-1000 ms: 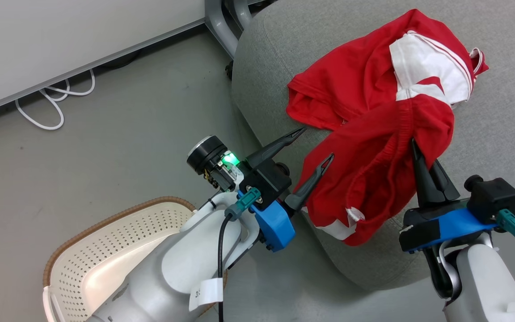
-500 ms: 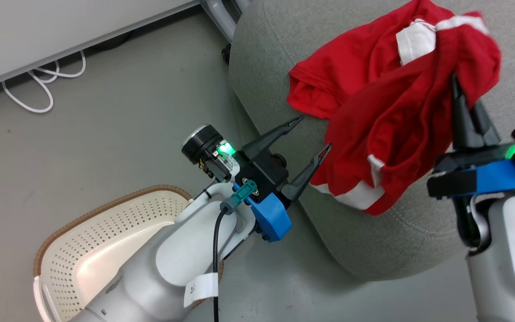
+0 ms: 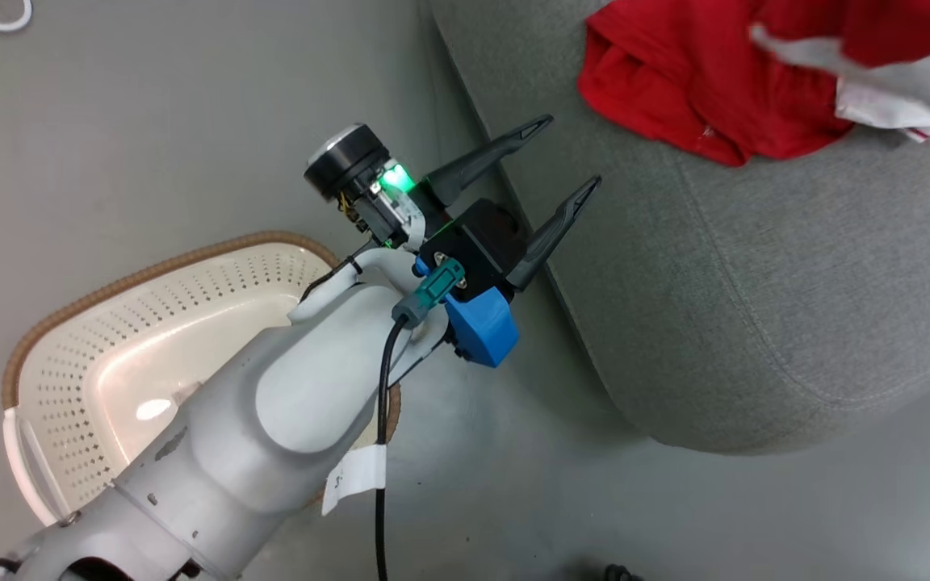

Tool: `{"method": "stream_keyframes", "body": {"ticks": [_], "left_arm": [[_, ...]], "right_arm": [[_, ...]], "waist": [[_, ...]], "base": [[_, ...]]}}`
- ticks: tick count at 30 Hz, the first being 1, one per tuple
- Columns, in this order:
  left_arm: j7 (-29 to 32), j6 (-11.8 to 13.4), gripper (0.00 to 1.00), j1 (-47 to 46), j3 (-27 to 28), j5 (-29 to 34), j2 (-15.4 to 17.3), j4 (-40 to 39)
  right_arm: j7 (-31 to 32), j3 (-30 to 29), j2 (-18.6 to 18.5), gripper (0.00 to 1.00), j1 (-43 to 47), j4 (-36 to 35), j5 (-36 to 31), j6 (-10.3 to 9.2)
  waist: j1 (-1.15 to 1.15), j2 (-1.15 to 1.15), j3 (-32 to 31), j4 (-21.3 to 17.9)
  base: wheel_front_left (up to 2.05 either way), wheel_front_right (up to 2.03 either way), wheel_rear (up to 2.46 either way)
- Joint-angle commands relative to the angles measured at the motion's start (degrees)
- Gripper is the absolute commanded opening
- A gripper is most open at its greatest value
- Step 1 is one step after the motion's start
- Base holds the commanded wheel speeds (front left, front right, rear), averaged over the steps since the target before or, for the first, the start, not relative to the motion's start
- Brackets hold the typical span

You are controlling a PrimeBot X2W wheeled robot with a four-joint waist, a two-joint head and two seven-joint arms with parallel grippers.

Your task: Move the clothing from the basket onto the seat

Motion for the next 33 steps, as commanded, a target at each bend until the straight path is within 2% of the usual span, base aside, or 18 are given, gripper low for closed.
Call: {"method": "stream_keyframes", "body": {"ticks": [1, 6, 10, 16, 24, 30, 32, 33], "left_arm": [[0.2, 0.0, 1.00, -1.5, -0.1, 0.4, 0.6, -0.3], [0.6, 0.0, 1.00, -3.8, -0.5, 0.9, 1.4, -1.2], [1.0, 0.1, 1.00, -5.0, -0.5, 1.0, 2.1, -1.9], [1.5, 0.4, 1.00, -6.0, -0.7, 1.3, 3.2, -3.2], [1.7, 0.9, 1.00, -6.3, -1.1, 0.9, 3.6, -4.1], [1.7, 1.1, 1.00, -6.5, -1.2, 0.5, 4.1, -4.2], [1.5, 1.2, 1.00, -6.3, -1.2, 0.4, 4.1, -4.1], [1.4, 1.3, 1.00, -6.1, -1.2, 0.2, 4.1, -4.0]], "right_arm": [[-0.2, -1.6, -2.1, 0.00, -2.6, 0.4, -0.1, 0.01], [-0.2, -7.4, -8.8, 0.00, -7.3, 3.1, 1.4, 0.01], [-0.2, -9.4, -11.2, 0.00, -7.1, 6.8, 0.0, 0.01], [-0.2, -10.5, -8.8, 0.00, -4.4, 14.1, -2.9, 0.01], [-0.2, -12.2, -3.3, 0.00, -0.6, 22.6, -6.1, 0.01], [-0.2, -12.7, -1.7, 0.01, -0.6, 26.8, -6.5, 0.01], [-0.2, -13.4, -1.5, 1.00, -0.1, 26.0, -6.0, 0.01], [-0.2, -13.5, -1.2, 1.00, 0.5, 25.5, -5.8, 0.01]], "waist": [[-0.01, 0.00, 4.4, 1.4], [-0.01, 0.00, 8.3, 2.3], [-0.01, 0.00, 11.0, 2.8], [-0.01, 0.00, 13.5, 3.3], [-0.01, 0.00, 14.5, 3.9], [-0.01, 0.00, 14.5, 4.0], [-0.01, 0.00, 14.0, 4.0], [-0.01, 0.00, 13.6, 4.1]], "base": [[0.00, 0.00, 0.00], [0.00, 0.00, 0.00], [0.00, 0.00, 0.00], [0.00, 0.00, 0.00], [0.00, 0.00, 0.00], [0.00, 0.00, 0.00], [0.00, 0.00, 0.00], [0.00, 0.00, 0.00]]}}
